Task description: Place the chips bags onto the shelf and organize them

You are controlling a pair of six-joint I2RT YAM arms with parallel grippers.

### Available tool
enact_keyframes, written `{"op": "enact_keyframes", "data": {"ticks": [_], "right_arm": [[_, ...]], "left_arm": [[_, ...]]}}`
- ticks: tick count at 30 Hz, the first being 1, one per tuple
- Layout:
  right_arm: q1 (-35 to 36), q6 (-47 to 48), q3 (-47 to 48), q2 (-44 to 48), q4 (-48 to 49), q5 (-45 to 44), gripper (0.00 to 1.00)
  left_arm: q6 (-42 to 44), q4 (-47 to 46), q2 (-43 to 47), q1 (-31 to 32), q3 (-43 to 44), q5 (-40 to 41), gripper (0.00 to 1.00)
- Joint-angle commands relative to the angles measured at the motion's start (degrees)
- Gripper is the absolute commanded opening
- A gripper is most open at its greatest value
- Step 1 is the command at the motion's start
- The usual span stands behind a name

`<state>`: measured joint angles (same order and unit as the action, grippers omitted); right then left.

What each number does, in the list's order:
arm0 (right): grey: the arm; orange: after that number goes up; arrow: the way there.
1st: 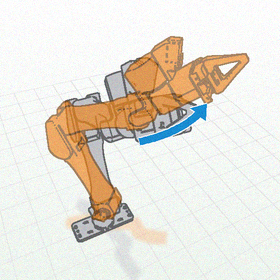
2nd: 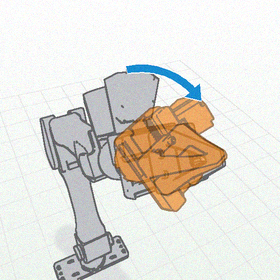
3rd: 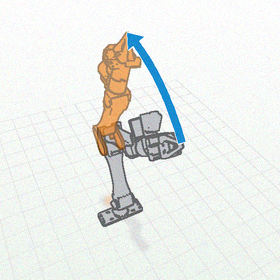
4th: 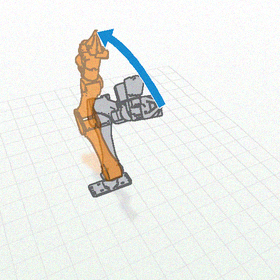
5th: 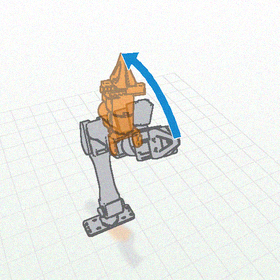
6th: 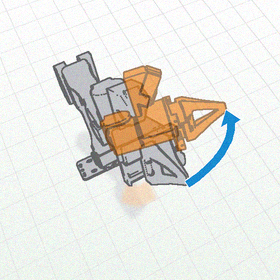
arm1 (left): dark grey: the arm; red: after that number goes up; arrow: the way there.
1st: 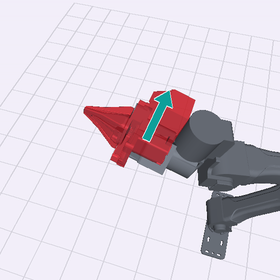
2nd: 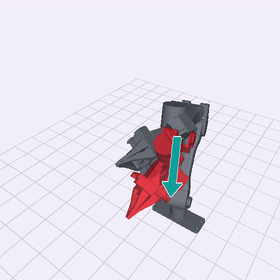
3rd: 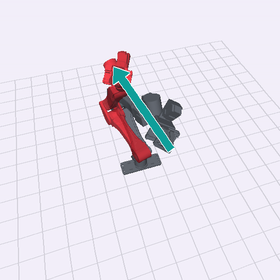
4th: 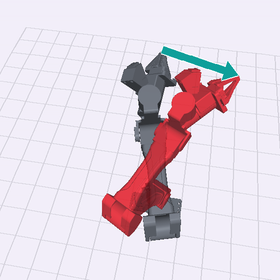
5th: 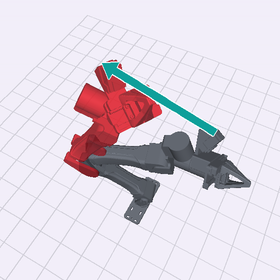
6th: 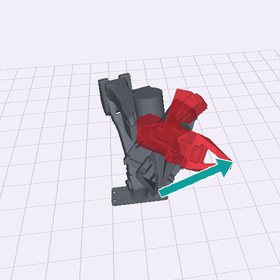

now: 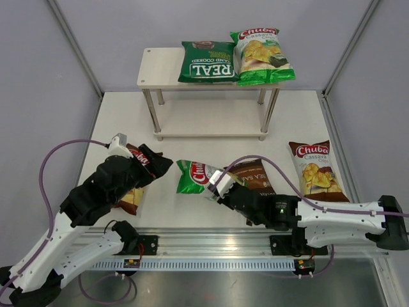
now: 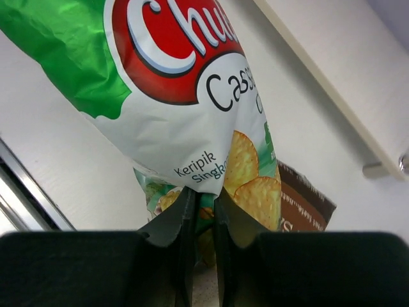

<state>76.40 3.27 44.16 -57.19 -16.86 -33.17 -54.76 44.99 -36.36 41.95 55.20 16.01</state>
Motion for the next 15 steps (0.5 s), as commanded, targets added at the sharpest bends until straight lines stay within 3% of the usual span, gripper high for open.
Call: {"op": "enact_keyframes", "data": {"ticks": [1, 9, 15], "right_arm": [[5.2, 13.1, -0.1, -3.0, 14.8, -7.7, 0.00], [12.4, 29.9, -1.6, -10.0, 32.9, -8.8, 0.00], [15.4, 35.4, -2.7, -10.3, 41.8, -9.0, 0.00]], "left_arm": [[-7.7, 5.6, 0.1, 0.1, 3.7, -3.0, 0.99], [-9.7, 10.4, 2.6, 0.1, 3.5, -5.3, 0.99], [-10.9, 10.6, 5.1, 0.1, -0.3, -8.0, 0.99]]}}
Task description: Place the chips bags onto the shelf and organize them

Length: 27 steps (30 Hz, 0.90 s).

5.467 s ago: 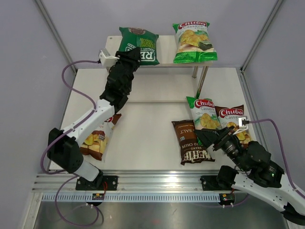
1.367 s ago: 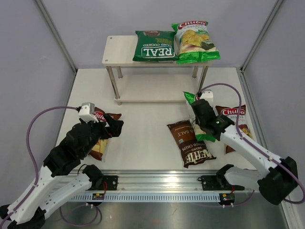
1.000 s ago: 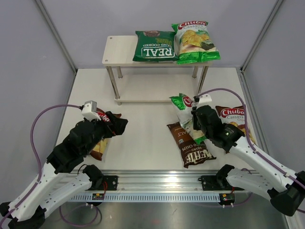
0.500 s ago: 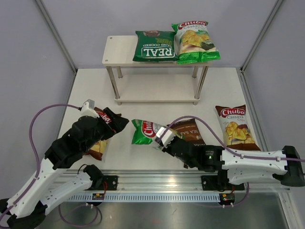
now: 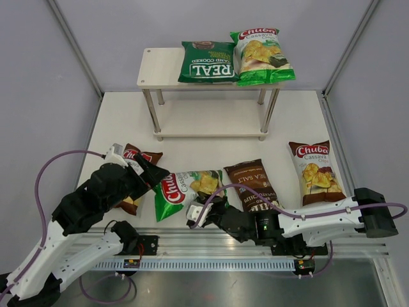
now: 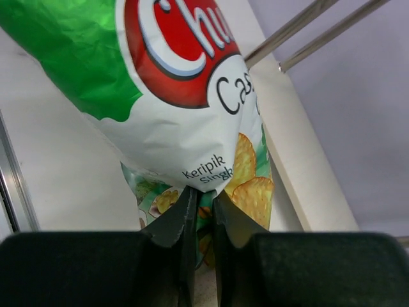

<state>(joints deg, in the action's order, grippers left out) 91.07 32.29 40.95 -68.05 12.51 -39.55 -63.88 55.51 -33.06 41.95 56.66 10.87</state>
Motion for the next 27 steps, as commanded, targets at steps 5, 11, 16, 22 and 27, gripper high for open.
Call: {"op": "enact_keyframes", "data": {"ticks": [5, 11, 16, 22, 27], "right_arm": [[1.5, 9.1, 1.6, -1.8, 15.6, -3.4, 0.00], [1.8, 14.4, 3.4, -6.8, 20.1, -10.5, 0.00], [1.7, 14.9, 2.6, -7.2, 23.2, -12.4, 0.00], [1.7, 16.7, 2.7, -6.7, 26.7, -14.4, 0.00], [1.7, 15.5, 4.2, -6.1, 26.1, -11.9, 0.00]], "left_arm": [[-3.8, -6.7, 4.8, 0.1, -8.1, -9.9, 0.99], [-4.0, -5.3, 4.1, 0.1, -7.5, -9.1, 0.99], [-4.2, 0.8, 6.3, 0.1, -2.2, 2.3, 0.99], [-5.5, 0.5, 7.8, 0.1, -2.5, 2.6, 0.99], [-5.9, -5.6, 8.9, 0.1, -5.8, -0.6, 0.99]]}}
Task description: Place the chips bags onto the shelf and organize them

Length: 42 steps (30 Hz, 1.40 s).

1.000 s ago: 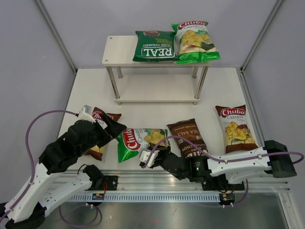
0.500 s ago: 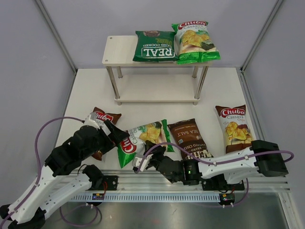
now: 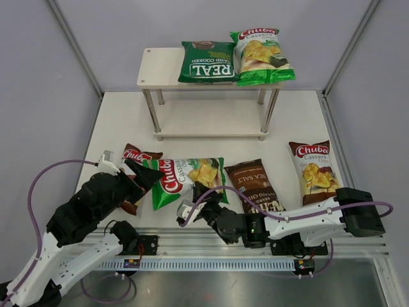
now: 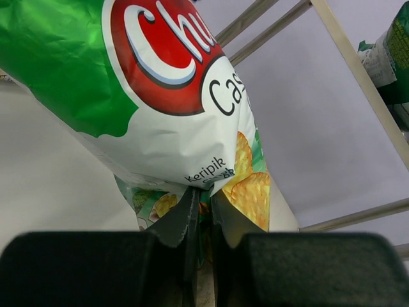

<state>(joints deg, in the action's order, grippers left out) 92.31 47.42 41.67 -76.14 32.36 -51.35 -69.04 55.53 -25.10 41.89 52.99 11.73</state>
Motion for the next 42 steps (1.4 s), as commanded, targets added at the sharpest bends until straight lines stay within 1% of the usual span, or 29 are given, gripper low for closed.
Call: {"op": "enact_keyframes", "data": {"ticks": [1, 2, 5, 7, 10, 14, 15, 16, 18, 19, 20, 21, 22, 24, 25, 27, 30, 31, 32, 33, 34, 35, 37, 38, 39, 42], "right_arm": [[0.6, 0.1, 3.7, 1.8, 6.2, 0.5, 0.00], [0.6, 0.1, 4.2, 1.3, 6.5, 0.3, 0.00], [0.8, 0.3, 4.6, 1.2, 8.5, 1.3, 0.00], [1.1, -0.6, 4.6, 1.4, 8.6, 3.5, 0.00], [1.4, -1.9, 4.6, 1.6, 8.0, 6.5, 0.00], [1.4, -2.5, 3.9, 1.4, 10.8, 8.6, 0.00], [1.4, -2.5, 3.7, 1.6, 11.2, 8.6, 0.00], [1.4, -2.5, 3.5, 1.9, 11.2, 8.6, 0.00], [1.4, -2.4, 3.2, 2.6, 10.8, 8.1, 0.00], [1.4, -2.4, 2.7, 2.7, 10.9, 7.3, 0.01], [1.4, -2.3, 2.5, 3.1, 11.3, 6.9, 0.04], [1.4, -2.3, 2.1, 3.3, 11.7, 6.6, 0.09], [1.4, -2.3, 1.5, 3.5, 12.1, 5.8, 0.16], [1.4, -3.1, 0.9, 4.5, 12.4, 5.7, 0.20], [1.4, -3.6, 0.3, 4.9, 12.4, 5.7, 0.31], [1.4, -3.6, 0.1, 5.4, 12.1, 5.4, 0.45], [1.4, -5.4, 0.2, 6.3, 9.4, 3.0, 0.60], [1.4, -6.1, 0.0, 6.9, 8.5, 2.3, 0.66], [1.4, -8.0, -0.1, 7.9, 6.6, 2.0, 0.86], [1.4, -9.3, -0.2, 8.6, 5.4, 1.6, 0.97], [1.3, -12.4, -0.2, 10.3, 3.7, 1.3, 0.99], [1.4, -13.8, -0.1, 11.2, 0.6, 1.2, 0.99], [1.4, -17.9, 0.2, 13.5, -1.8, 0.5, 0.99], [1.4, -19.6, 0.4, 14.0, -4.6, -0.1, 0.99], [1.2, -23.0, 1.3, 14.6, -6.0, -2.2, 0.99], [1.1, -27.8, 3.1, 14.5, -12.0, -6.5, 1.00]], "left_arm": [[-0.6, -7.3, 1.4, 0.1, -2.9, -2.2, 0.99], [-0.7, -9.3, 1.5, 0.1, -3.5, -2.7, 0.99], [-2.0, -9.6, 0.9, 0.1, -4.2, -2.4, 0.99], [-2.6, -10.3, 0.4, 0.1, -5.2, -2.8, 0.99], [-3.2, -13.7, 0.8, 0.1, -7.4, -3.1, 0.99], [-4.6, -21.2, 1.3, 0.1, -10.1, -5.6, 0.99], [-4.8, -21.5, 1.2, 0.1, -10.2, -5.6, 0.98], [-4.3, -21.5, 1.3, 0.1, -10.0, -5.5, 0.85], [-4.2, -20.6, 2.0, 0.1, -9.7, -4.3, 0.67], [-3.8, -20.5, 2.5, 0.1, -9.6, -3.9, 0.50], [-3.8, -20.2, 3.6, 0.1, -9.7, -2.9, 0.43], [-3.7, -20.3, 4.4, 0.1, -10.3, -2.5, 0.36], [-3.2, -20.5, 5.0, 0.1, -10.5, -2.0, 0.22], [-2.4, -21.9, 6.6, 0.1, -11.3, -1.3, 0.15], [-1.8, -22.9, 7.1, 0.1, -11.4, -1.0, 0.12], [-1.4, -22.3, 7.9, 0.1, -11.2, 1.1, 0.11], [0.9, -21.3, 8.9, 0.1, -9.8, 4.5, 0.10], [3.2, -21.4, 9.2, 0.1, -8.9, 5.5, 0.09], [4.0, -21.2, 9.6, 0.1, -8.3, 7.8, 0.08], [4.7, -20.6, 9.9, 0.1, -7.7, 9.4, 0.08], [6.1, -19.2, 10.5, 0.1, -6.2, 10.9, 0.07], [6.7, -18.4, 10.8, 0.1, -5.4, 14.3, 0.06], [8.3, -16.6, 11.4, 0.1, -3.4, 17.4, 0.06], [8.7, -16.1, 11.3, 0.1, -1.3, 20.6, 0.06], [9.4, -15.0, 11.1, 0.1, -0.2, 22.2, 0.06], [9.9, -13.9, 8.8, 0.1, 4.7, 28.2, 0.05]]}}
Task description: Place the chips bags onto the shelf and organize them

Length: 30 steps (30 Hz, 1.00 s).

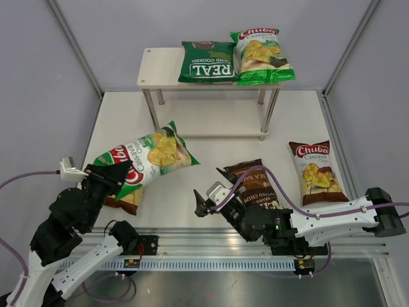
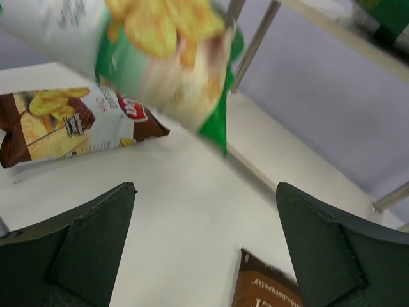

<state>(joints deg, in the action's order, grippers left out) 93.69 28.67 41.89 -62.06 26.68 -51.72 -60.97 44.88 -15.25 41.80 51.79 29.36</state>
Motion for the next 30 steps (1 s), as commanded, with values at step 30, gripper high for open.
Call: {"op": "enact_keyframes", "data": {"ticks": [30], "right_arm": [[-10.0, -56.3, 0.3, 14.8, -38.6, -7.2, 0.99]], "left_arm": [[1.8, -22.8, -54.7, -15.6, 50.0, 28.7, 0.05]]}}
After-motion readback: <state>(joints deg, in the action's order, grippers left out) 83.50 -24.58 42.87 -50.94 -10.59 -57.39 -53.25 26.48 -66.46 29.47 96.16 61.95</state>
